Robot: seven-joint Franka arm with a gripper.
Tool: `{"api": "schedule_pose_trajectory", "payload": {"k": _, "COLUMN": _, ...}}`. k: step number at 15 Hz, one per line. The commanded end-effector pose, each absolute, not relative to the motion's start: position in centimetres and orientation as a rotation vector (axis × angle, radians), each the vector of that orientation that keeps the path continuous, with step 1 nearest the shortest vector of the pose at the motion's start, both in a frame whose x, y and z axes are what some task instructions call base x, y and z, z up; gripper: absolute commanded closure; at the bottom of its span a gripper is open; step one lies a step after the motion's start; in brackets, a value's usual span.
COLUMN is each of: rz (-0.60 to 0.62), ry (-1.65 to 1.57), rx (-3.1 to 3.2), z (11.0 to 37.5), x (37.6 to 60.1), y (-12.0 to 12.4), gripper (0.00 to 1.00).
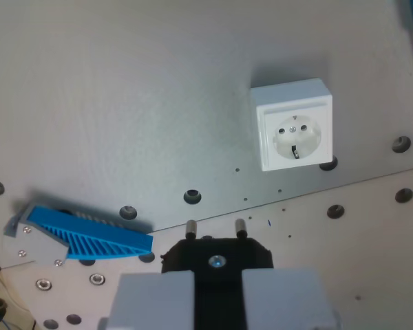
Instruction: Move above the white socket
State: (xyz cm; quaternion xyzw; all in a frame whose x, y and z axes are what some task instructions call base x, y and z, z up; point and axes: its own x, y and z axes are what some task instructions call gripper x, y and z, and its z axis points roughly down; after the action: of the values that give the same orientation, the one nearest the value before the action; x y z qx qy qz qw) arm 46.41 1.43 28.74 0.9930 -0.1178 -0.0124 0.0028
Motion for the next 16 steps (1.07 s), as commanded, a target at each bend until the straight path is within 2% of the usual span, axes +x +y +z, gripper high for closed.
{"api": "schedule_pose_trajectory", "payload": {"k": 1, "rz": 0.111, "ry": -0.293, "rx": 3.134, "z": 27.2, "x": 45.6, "y": 0.6, "gripper": 1.00}}
{"api": "schedule_pose_trajectory", "payload": {"k": 16, "rz": 0.101, "ry": -0.207, "rx": 3.128, "z": 19.5, "x": 42.9, "y": -2.2, "gripper": 1.00}}
